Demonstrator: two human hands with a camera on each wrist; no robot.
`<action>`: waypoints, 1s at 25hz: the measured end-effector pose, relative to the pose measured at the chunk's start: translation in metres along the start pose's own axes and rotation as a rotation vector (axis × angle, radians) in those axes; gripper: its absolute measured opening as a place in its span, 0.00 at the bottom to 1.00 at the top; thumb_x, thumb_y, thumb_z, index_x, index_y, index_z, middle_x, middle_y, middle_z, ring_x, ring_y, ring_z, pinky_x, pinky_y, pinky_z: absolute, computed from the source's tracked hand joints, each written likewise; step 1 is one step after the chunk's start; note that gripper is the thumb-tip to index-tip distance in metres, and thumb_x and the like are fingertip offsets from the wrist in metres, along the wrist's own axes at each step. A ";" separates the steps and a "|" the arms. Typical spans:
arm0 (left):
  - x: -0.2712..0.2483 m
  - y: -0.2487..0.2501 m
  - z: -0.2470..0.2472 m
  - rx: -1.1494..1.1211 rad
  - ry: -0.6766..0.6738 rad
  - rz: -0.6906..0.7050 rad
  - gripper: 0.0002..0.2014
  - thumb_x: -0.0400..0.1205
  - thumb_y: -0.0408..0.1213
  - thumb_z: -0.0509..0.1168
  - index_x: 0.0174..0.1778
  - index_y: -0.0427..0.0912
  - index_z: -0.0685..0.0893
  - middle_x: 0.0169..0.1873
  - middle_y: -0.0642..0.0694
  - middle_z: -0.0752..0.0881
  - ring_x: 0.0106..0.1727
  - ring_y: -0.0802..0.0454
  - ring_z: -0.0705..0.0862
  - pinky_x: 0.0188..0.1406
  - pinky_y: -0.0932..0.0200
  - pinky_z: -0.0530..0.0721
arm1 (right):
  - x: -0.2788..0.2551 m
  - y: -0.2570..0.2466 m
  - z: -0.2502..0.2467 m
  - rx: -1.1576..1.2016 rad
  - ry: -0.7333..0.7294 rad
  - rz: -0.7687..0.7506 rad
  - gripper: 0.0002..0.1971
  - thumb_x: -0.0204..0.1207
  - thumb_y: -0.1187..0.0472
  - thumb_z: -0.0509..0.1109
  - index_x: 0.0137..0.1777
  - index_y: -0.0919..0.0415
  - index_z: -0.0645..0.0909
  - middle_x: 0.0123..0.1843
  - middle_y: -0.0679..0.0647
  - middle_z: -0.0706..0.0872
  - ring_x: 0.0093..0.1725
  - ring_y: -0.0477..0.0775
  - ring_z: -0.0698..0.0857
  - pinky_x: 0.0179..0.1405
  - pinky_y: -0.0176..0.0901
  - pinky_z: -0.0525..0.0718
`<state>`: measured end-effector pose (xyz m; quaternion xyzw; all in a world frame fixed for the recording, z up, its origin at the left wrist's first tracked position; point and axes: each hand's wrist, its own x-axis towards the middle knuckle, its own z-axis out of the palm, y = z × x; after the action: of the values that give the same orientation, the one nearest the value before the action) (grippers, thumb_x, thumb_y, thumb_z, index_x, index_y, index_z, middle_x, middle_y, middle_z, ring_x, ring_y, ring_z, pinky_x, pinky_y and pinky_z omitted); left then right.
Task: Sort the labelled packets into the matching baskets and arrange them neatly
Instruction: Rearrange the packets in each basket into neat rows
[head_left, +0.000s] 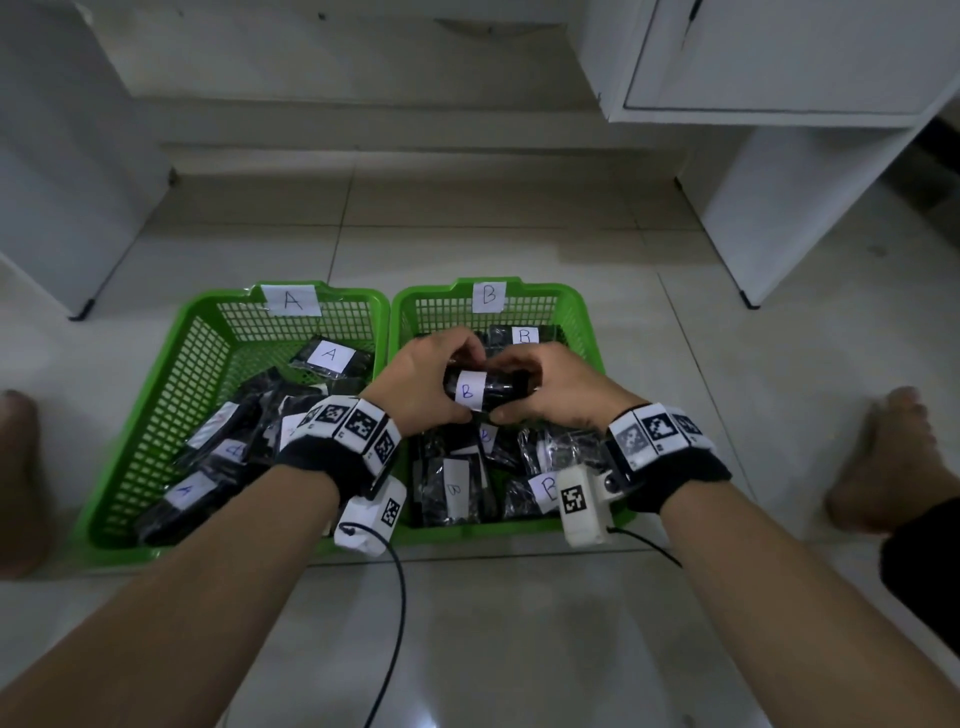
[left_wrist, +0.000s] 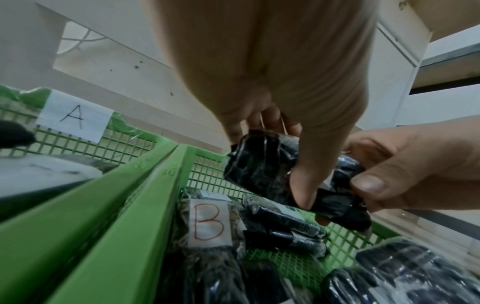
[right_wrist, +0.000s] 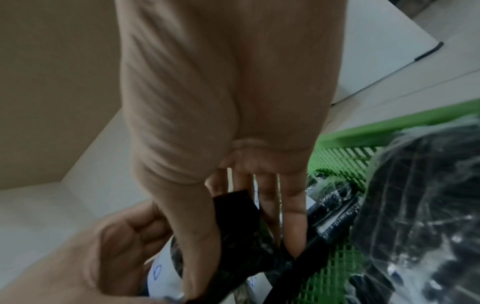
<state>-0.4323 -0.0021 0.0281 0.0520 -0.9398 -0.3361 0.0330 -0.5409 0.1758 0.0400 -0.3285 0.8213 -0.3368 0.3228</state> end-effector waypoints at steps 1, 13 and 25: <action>-0.002 -0.001 -0.001 0.016 0.002 0.001 0.29 0.61 0.36 0.83 0.57 0.49 0.81 0.51 0.56 0.85 0.49 0.58 0.83 0.47 0.70 0.78 | -0.002 -0.002 0.001 0.022 0.019 -0.003 0.33 0.62 0.65 0.88 0.68 0.53 0.84 0.61 0.43 0.89 0.58 0.42 0.86 0.53 0.33 0.78; -0.011 -0.033 -0.009 -0.072 0.148 -0.281 0.28 0.75 0.56 0.74 0.65 0.43 0.80 0.50 0.47 0.87 0.50 0.50 0.85 0.42 0.59 0.79 | 0.002 0.004 0.068 -0.125 -0.071 0.242 0.26 0.81 0.59 0.75 0.75 0.66 0.72 0.68 0.59 0.82 0.53 0.59 0.89 0.48 0.52 0.90; -0.011 -0.032 -0.018 -0.151 0.152 -0.333 0.17 0.79 0.58 0.69 0.36 0.51 0.74 0.32 0.53 0.77 0.33 0.56 0.77 0.29 0.60 0.69 | -0.001 0.000 0.064 0.202 -0.086 0.296 0.21 0.72 0.62 0.83 0.64 0.60 0.81 0.55 0.54 0.90 0.51 0.53 0.90 0.45 0.47 0.90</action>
<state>-0.4173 -0.0369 0.0219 0.2294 -0.8851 -0.4017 0.0517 -0.4922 0.1545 0.0037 -0.1838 0.8080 -0.3520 0.4352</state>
